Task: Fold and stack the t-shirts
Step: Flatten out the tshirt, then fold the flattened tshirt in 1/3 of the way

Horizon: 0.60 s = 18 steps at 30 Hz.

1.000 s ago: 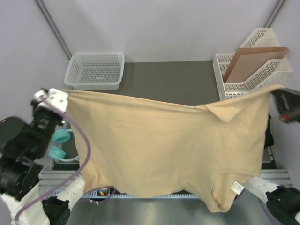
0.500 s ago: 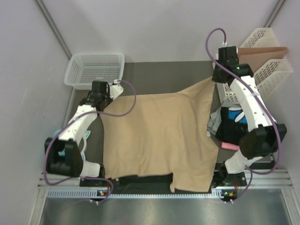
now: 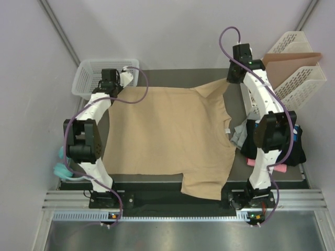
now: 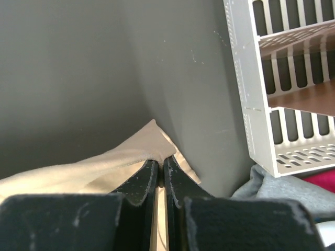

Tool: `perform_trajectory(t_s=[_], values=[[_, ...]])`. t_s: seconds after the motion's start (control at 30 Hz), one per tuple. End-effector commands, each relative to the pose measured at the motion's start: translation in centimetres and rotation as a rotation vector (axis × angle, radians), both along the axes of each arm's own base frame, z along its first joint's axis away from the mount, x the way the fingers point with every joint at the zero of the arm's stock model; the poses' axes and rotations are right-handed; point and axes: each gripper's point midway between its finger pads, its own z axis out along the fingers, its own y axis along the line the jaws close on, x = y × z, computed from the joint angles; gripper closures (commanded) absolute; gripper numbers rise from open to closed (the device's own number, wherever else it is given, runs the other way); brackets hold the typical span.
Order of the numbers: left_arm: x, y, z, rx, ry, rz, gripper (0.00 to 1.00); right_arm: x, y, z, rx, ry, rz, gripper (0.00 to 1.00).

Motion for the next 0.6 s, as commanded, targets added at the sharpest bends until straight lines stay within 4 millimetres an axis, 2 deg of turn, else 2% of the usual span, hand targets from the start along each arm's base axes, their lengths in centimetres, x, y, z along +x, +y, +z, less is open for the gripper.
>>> perform_trajectory(t_s=[0.0, 0.1, 0.13, 0.17, 0.2, 0.23, 0.27, 0.3, 0.33, 0.37, 0.4, 0.43, 0.5, 0.53, 0.57], values=[[2.0, 1.3, 3.3, 0.037, -0.105, 0.028, 1.00, 1.3, -0.1, 3.2, 0.026, -0.095, -0.017, 1.00], [1.9, 1.3, 3.4, 0.037, -0.104, 0.034, 1.00, 0.8, 0.2, 3.1, 0.037, -0.088, -0.010, 1.00], [1.6, 1.4, 3.6, 0.034, -0.109, 0.036, 1.00, 0.5, 0.3, 3.8, 0.046, -0.101, -0.008, 1.00], [1.1, 1.3, 2.9, 0.031, -0.091, 0.032, 1.00, 0.2, 0.3, 3.8, 0.052, -0.101, -0.005, 1.00], [0.7, 1.2, 2.8, 0.031, -0.091, 0.029, 1.00, -0.4, 0.3, 3.3, 0.053, -0.084, -0.005, 1.00], [0.3, 1.2, 3.6, 0.027, -0.116, 0.024, 1.00, -1.1, 0.6, 4.2, 0.059, -0.101, 0.000, 1.00], [-0.5, 1.2, 2.5, 0.028, -0.094, 0.019, 1.00, -1.6, 0.7, 4.2, 0.061, -0.097, 0.006, 1.00], [-1.0, 1.2, 2.5, 0.029, -0.098, 0.018, 1.00, -2.4, 0.7, 3.4, 0.056, -0.073, 0.009, 1.00], [-1.3, 1.1, 3.4, 0.029, -0.130, 0.015, 1.00, -3.2, 1.0, 4.2, 0.060, -0.091, 0.019, 1.00], [-2.1, 1.1, 2.3, 0.030, -0.108, 0.009, 1.00, -3.7, 1.1, 4.0, 0.059, -0.085, 0.022, 1.00], [-2.4, 1.1, 2.3, 0.036, -0.112, 0.005, 1.00, -4.4, 1.1, 3.2, 0.055, -0.064, 0.022, 1.00], [-2.8, 1.1, 2.8, 0.037, -0.129, 0.004, 1.00, -5.1, 1.1, 3.9, 0.058, -0.077, 0.025, 1.00], [-3.7, 1.0, 2.0, 0.034, -0.112, -0.001, 1.00, -6.2, 0.9, 2.8, 0.048, -0.051, 0.025, 1.00], [-4.1, 1.0, 2.4, 0.033, -0.123, -0.002, 1.00, -6.8, 1.0, 3.2, 0.049, -0.058, 0.027, 1.00], [-4.6, 1.1, 1.9, 0.033, -0.115, -0.001, 1.00, -7.2, 0.9, 3.0, 0.046, -0.051, 0.029, 1.00]])
